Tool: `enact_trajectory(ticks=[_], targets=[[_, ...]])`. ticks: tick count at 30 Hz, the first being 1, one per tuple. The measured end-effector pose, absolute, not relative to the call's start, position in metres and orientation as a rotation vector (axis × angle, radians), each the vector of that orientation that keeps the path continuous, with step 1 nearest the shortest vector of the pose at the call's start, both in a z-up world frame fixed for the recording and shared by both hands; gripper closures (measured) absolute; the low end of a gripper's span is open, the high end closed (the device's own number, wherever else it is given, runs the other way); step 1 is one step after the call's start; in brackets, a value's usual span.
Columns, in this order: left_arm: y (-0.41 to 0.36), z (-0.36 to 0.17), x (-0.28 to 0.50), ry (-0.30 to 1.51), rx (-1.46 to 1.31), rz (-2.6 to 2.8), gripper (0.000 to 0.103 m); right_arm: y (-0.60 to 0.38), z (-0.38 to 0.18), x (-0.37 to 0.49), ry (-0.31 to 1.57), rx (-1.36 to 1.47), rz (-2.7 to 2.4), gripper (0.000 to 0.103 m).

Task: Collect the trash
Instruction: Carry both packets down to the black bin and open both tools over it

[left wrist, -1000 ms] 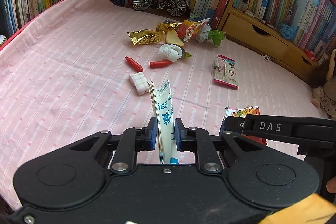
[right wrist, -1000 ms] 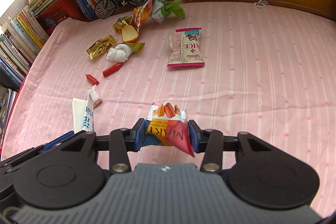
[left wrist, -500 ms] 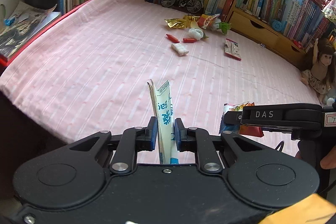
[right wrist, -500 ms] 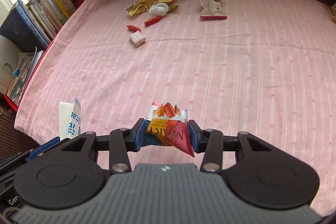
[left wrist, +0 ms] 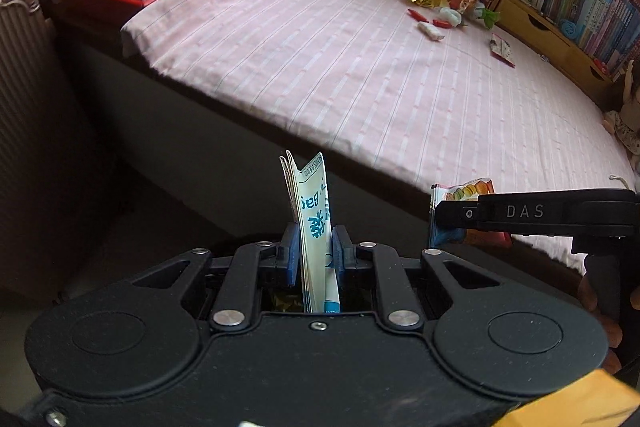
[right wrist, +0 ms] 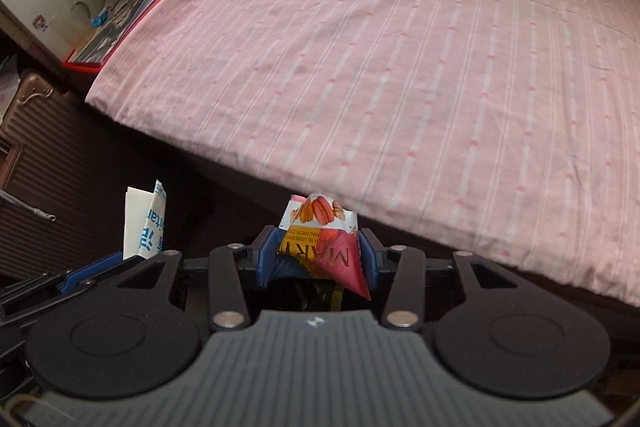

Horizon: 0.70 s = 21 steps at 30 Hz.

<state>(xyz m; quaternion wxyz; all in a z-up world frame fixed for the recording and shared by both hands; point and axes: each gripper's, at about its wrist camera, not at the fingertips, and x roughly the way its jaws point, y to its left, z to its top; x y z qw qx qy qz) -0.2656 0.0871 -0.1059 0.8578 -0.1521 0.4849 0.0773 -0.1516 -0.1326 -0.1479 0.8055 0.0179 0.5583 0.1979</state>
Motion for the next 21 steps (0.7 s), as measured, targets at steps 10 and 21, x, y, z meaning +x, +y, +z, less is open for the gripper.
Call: enact_trajectory(ticks=[10, 21], targets=[[0.106, -0.145, -0.292, 1.127, -0.377, 0.181, 0.087, -0.106, -0.175, -0.179, 1.281, 0.032, 0.464, 0.054], [0.115, -0.181, -0.296, 1.194, -0.411, 0.192, 0.083, -0.085, -0.199, -0.180, 1.329, -0.008, 0.478, 0.052]])
